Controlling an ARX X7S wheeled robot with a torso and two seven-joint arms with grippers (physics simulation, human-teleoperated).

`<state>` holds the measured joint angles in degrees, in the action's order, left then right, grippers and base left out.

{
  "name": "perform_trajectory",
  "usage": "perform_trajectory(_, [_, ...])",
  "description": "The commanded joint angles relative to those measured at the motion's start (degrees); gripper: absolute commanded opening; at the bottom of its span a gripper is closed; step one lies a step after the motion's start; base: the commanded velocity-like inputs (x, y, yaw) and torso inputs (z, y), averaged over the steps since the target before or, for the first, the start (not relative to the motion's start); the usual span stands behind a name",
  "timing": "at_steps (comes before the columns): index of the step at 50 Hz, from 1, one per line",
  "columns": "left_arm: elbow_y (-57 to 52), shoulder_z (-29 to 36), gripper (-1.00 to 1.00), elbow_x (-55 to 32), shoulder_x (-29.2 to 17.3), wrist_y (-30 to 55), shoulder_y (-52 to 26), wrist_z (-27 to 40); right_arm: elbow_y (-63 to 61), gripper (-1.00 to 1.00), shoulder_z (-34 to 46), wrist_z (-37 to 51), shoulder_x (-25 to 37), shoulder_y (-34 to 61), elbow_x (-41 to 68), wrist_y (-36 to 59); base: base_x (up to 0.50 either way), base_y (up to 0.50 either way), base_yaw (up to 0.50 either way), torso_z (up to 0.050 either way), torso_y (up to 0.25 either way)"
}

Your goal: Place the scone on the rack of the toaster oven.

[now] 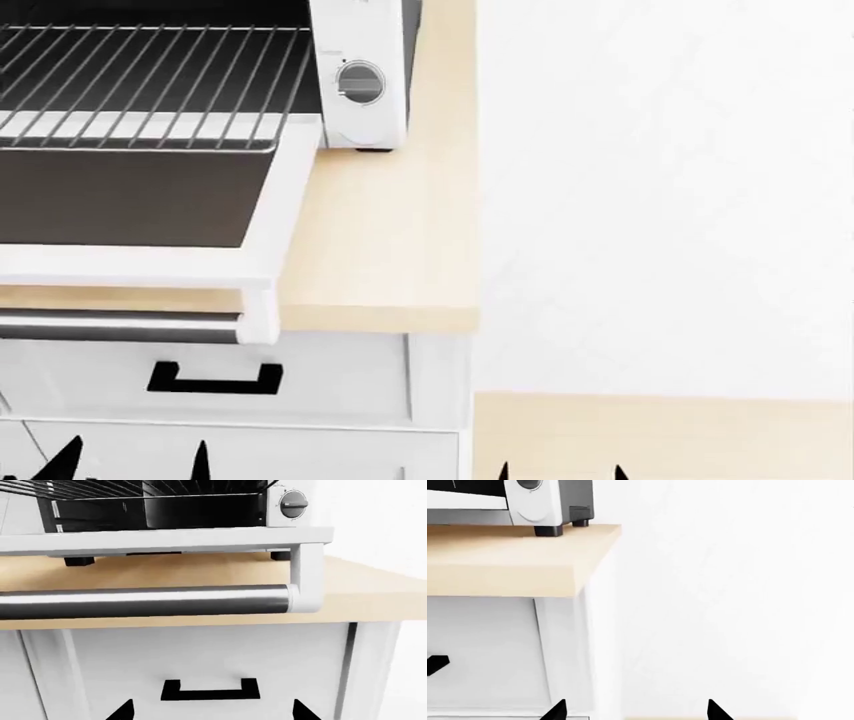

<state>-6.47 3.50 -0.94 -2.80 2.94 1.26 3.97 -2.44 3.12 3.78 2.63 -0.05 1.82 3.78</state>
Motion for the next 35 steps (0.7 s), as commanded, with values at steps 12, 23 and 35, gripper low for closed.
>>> perform_trajectory(12, [-28.82, -2.29, 1.00, -4.85, -4.36, 19.51, 2.13, -1.22, -22.87, 1.00, 1.73, 1.48, 3.19, -3.52, -3.84, 12.09, 0.00, 0.00, 0.00, 0.050, 0.084])
perform_trajectory(23, [-35.56, -6.37, 1.00, -9.98, -5.93, 25.05, 2.30, -1.26, -30.34, 1.00, 3.34, 0.88, 3.93, -3.91, -2.41, 17.57, 0.00, 0.45, 0.00, 0.050, 0.080])
perform_trajectory(35, [-35.88, -7.55, 1.00, -10.77, -6.81, 24.97, 2.65, -0.46, -31.36, 1.00, 4.61, 1.51, 4.30, -3.83, -1.39, 18.15, 0.00, 0.50, 0.00, 0.050, 0.080])
